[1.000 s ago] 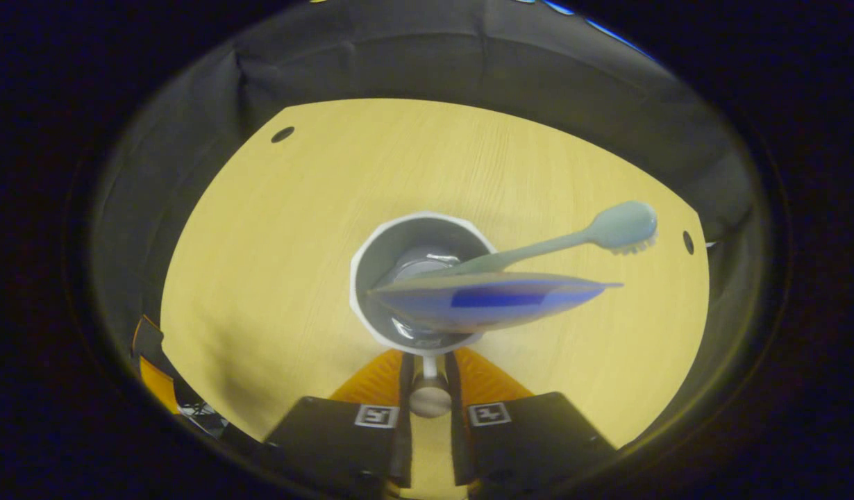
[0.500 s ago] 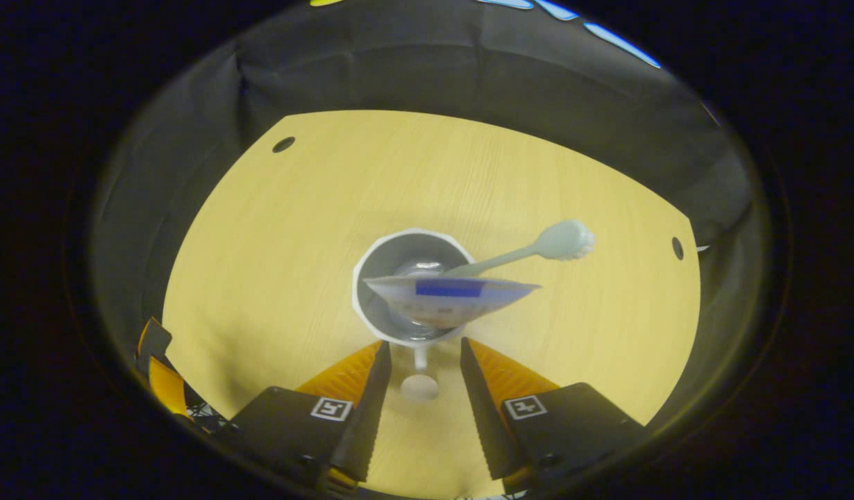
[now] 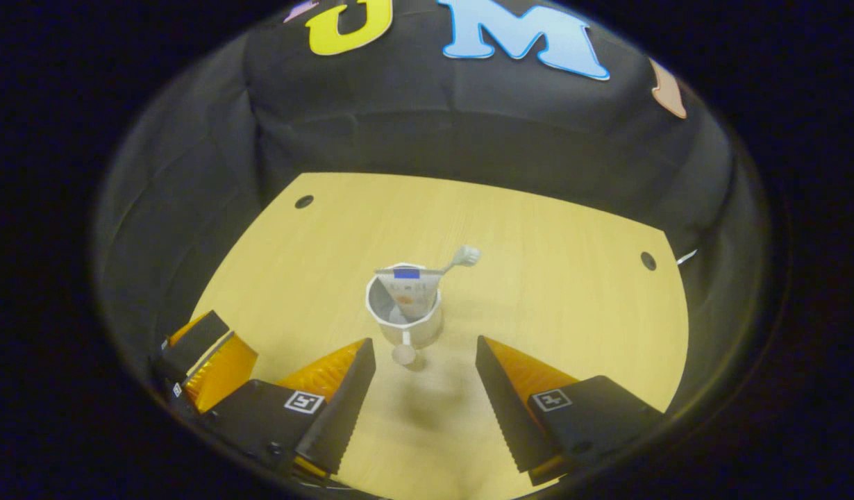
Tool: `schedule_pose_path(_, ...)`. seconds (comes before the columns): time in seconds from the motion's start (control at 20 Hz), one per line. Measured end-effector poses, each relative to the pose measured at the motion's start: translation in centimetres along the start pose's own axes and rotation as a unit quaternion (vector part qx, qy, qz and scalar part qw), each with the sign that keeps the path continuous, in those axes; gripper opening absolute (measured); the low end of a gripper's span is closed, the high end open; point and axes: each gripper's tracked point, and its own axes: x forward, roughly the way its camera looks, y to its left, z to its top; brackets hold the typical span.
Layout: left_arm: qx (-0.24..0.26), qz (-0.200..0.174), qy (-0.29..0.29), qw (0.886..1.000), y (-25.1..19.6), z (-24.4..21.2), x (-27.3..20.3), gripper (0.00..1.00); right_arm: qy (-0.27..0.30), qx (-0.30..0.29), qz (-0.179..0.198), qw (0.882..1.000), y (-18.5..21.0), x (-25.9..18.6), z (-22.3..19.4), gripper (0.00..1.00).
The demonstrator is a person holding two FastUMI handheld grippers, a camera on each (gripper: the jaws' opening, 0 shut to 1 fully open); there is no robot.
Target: Put the toothbrush and toothpaste on the desktop into the cup, then pick up the cup and place it on the coaster on the desktop.
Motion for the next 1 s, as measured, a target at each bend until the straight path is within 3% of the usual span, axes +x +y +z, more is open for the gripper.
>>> schedule_pose_path(0.25, -0.011, -0.031, -0.037, 0.999, -6.3, 2.1, -0.1, 0.94, -0.097, 0.011, -0.023, 0.995, -4.1, -6.1, -0.6, 0.94)
schedule_pose_path(0.4, 0.0, -0.035, -0.077, 0.996, -9.7, 4.0, -0.5, 0.94, -0.169, -0.005, -0.052, 0.984, -7.4, -9.8, -0.4, 0.94)
schedule_pose_path(0.7, 0.026, -0.028, -0.123, 0.992, -14.9, 6.1, -2.6, 0.94, -0.305, -0.038, -0.112, 0.945, -11.4, -16.4, 0.8, 0.95)
schedule_pose_path(1.0, 0.047, -0.042, -0.167, 0.984, -16.8, 7.4, -5.4, 0.94, -0.376, 0.004, -0.171, 0.911, -15.1, -20.5, 1.2, 0.93)
